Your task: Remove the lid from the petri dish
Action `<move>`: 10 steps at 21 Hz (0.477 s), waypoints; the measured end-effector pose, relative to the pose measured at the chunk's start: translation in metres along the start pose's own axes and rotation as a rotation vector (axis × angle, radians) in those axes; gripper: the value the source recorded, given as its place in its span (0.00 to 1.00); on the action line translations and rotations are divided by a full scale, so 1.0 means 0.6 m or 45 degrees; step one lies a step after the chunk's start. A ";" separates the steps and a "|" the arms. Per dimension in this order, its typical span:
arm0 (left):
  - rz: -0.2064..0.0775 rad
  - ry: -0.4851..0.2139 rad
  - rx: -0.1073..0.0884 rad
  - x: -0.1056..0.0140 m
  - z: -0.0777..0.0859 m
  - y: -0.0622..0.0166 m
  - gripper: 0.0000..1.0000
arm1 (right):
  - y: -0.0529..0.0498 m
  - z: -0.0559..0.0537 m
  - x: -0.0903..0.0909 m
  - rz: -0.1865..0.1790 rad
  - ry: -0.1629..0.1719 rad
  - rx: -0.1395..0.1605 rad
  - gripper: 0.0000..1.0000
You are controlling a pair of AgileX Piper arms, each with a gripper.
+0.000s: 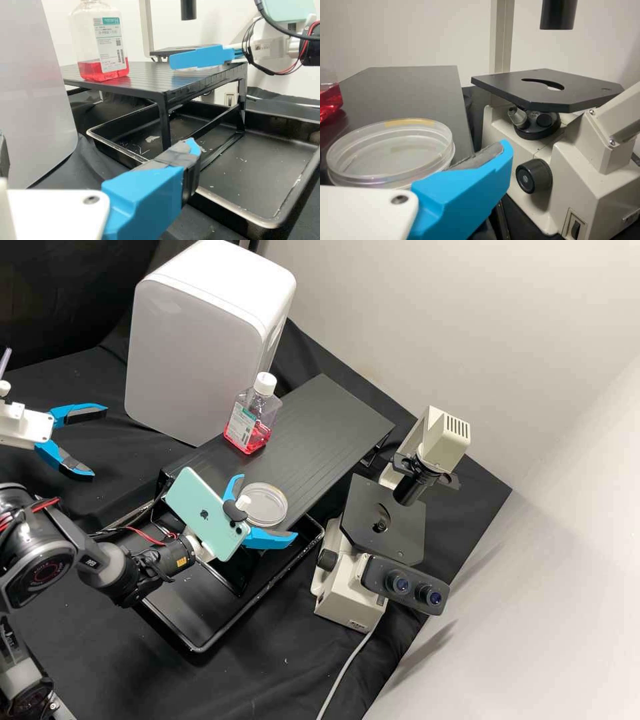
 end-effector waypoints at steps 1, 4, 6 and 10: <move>0.000 0.000 0.002 0.000 0.000 0.000 1.00 | 0.000 0.000 0.000 0.000 0.000 0.000 1.00; 0.000 0.000 0.021 0.000 0.000 0.000 1.00 | 0.000 0.000 0.000 0.001 -0.001 0.001 0.00; -0.001 0.000 0.026 0.000 0.000 0.000 1.00 | -0.001 0.001 0.000 -0.002 -0.002 0.000 0.00; -0.011 -0.001 0.023 0.001 0.000 -0.003 1.00 | -0.002 0.002 0.002 0.003 0.003 0.000 0.00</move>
